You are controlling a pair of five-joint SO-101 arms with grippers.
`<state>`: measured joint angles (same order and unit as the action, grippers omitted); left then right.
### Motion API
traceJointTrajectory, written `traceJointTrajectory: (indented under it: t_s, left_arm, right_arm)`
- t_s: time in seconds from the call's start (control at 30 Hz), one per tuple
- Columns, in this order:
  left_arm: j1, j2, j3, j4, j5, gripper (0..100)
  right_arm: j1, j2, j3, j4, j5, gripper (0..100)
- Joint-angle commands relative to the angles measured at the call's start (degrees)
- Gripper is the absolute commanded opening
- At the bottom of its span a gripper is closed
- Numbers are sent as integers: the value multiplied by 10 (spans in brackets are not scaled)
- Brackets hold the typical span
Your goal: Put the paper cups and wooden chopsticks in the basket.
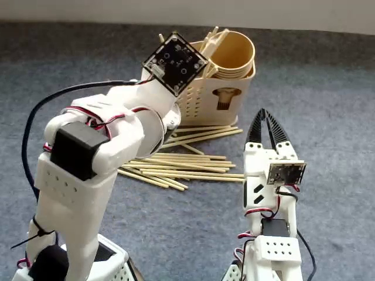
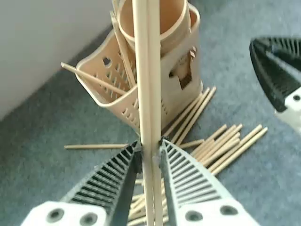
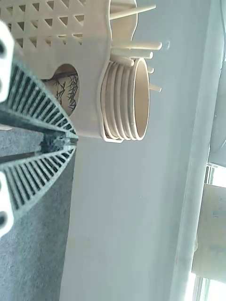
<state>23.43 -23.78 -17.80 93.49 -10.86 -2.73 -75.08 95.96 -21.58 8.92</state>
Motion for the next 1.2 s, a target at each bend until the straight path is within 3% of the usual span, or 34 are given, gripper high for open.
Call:
traceJointTrajectory:
  t_s: [0.0,0.43,0.67,0.9,1.17]
  left_arm:
    - [-2,4,-47,-89,28,6]
    - [-2,6,-36,-366,117,6]
    - [-4,6,109,-578,136,6]
    - [-49,6,284,-795,135,5]
    - [-79,6,404,-893,134,5]
  right_arm:
    - [7,-6,55,-10,-1,5]
    - [6,-5,57,-10,-1,5]
    - [5,-5,57,-10,-1,5]
    - [5,-5,57,-10,-1,5]
    - [5,-5,57,-10,-1,5]
